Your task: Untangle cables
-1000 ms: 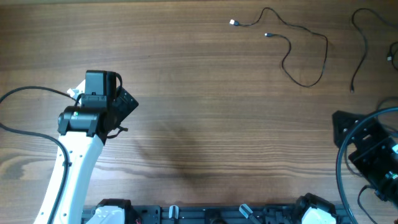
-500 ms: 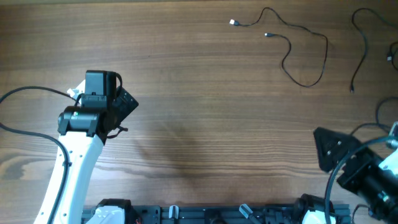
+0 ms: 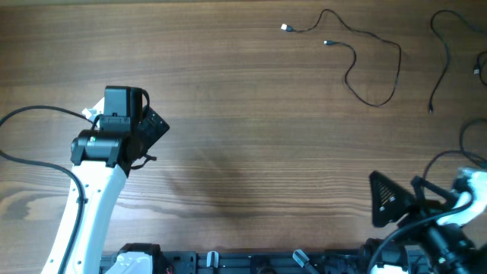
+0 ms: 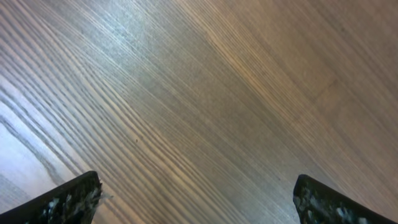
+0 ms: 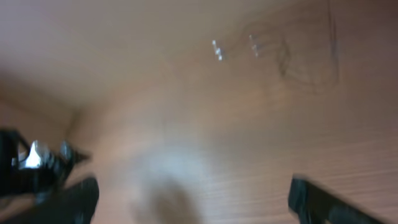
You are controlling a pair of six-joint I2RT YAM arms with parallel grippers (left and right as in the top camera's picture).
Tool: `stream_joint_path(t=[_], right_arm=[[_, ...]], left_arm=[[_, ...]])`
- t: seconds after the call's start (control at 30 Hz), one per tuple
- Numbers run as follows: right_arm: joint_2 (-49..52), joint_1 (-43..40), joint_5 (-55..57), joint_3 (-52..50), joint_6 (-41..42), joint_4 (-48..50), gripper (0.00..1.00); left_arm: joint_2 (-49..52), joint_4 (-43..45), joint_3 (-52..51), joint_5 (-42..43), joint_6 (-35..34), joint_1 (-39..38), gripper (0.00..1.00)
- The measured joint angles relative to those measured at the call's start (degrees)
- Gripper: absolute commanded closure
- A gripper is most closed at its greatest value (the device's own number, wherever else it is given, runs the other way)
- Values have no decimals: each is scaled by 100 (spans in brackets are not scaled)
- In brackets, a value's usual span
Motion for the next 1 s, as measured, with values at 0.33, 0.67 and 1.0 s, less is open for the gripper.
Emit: stream_joint_path(t=[0.33, 0.67, 1.0], right_arm=[[-2245, 404, -1311, -5141, -2155, 5928, 0], [-2734, 645, -758, -7042, -2258, 8115, 0], [-2745, 645, -94, -7331, -2328, 7545, 0]], left_arm=[[0, 0, 0, 0, 0, 0, 0], [0, 0, 0, 0, 0, 0, 0], [0, 2, 0, 0, 0, 0, 0]])
